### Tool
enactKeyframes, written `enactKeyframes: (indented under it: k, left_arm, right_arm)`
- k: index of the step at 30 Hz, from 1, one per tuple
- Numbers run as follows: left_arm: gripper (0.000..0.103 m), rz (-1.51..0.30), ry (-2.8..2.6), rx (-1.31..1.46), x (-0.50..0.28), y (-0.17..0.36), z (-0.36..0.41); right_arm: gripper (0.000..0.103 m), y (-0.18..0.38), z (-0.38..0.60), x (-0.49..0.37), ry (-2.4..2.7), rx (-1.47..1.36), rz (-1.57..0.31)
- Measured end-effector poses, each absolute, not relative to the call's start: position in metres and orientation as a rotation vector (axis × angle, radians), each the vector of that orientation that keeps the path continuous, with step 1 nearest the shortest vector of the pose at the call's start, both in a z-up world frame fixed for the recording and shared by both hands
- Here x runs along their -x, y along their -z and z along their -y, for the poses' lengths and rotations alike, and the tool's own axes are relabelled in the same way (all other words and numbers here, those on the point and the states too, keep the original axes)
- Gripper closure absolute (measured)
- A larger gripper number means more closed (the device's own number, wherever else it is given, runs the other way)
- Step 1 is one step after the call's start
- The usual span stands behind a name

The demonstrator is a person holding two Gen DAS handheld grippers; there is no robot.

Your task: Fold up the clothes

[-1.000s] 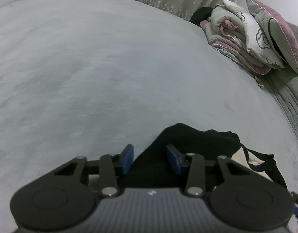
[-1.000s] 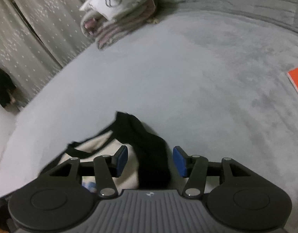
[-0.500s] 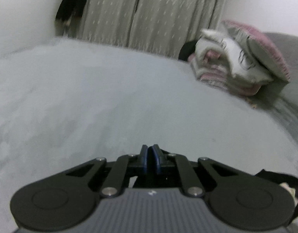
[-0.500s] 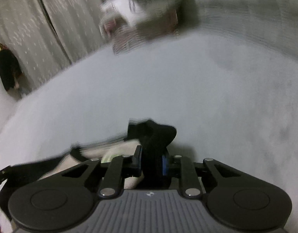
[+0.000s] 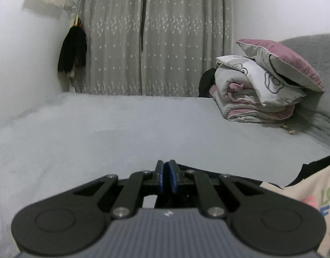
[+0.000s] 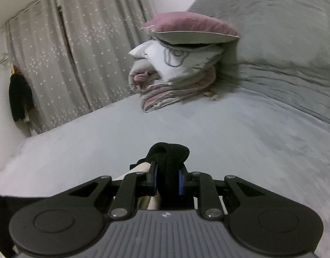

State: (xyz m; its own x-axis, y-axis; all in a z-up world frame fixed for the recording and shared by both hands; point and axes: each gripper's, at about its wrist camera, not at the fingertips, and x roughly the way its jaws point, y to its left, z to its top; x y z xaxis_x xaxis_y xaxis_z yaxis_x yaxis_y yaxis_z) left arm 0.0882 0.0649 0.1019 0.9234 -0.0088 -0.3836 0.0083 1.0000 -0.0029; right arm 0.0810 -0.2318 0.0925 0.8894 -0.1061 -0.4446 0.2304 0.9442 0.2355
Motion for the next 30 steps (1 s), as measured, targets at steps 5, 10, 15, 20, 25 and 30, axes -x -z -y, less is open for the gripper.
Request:
enactKeyframes:
  k: [5, 10, 15, 20, 25, 30]
  left_arm:
    - [0.096, -0.387, -0.051, -0.032, -0.127, -0.097, -0.071]
    - [0.096, -0.427, -0.104, -0.01, -0.163, -0.074, -0.085]
    - [0.096, -0.466, -0.14, -0.015, -0.186, -0.042, -0.094]
    - [0.095, -0.542, -0.145, 0.014, -0.204, -0.013, -0.101]
    - [0.071, -0.574, -0.114, 0.094, -0.196, -0.014, -0.113]
    - [0.049, -0.598, -0.046, 0.152, -0.168, -0.031, -0.123]
  right_arm:
    - [0.084, -0.097, 0.217, -0.113, 0.154, -0.233, -0.419]
    - [0.084, -0.074, 0.204, -0.143, 0.126, -0.209, -0.446]
    - [0.084, -0.049, 0.191, -0.169, 0.101, -0.174, -0.474]
    - [0.082, -0.026, 0.184, -0.18, 0.109, -0.156, -0.499]
    - [0.065, -0.022, 0.186, -0.171, 0.114, -0.186, -0.522]
    - [0.052, -0.034, 0.191, -0.145, 0.099, -0.239, -0.516]
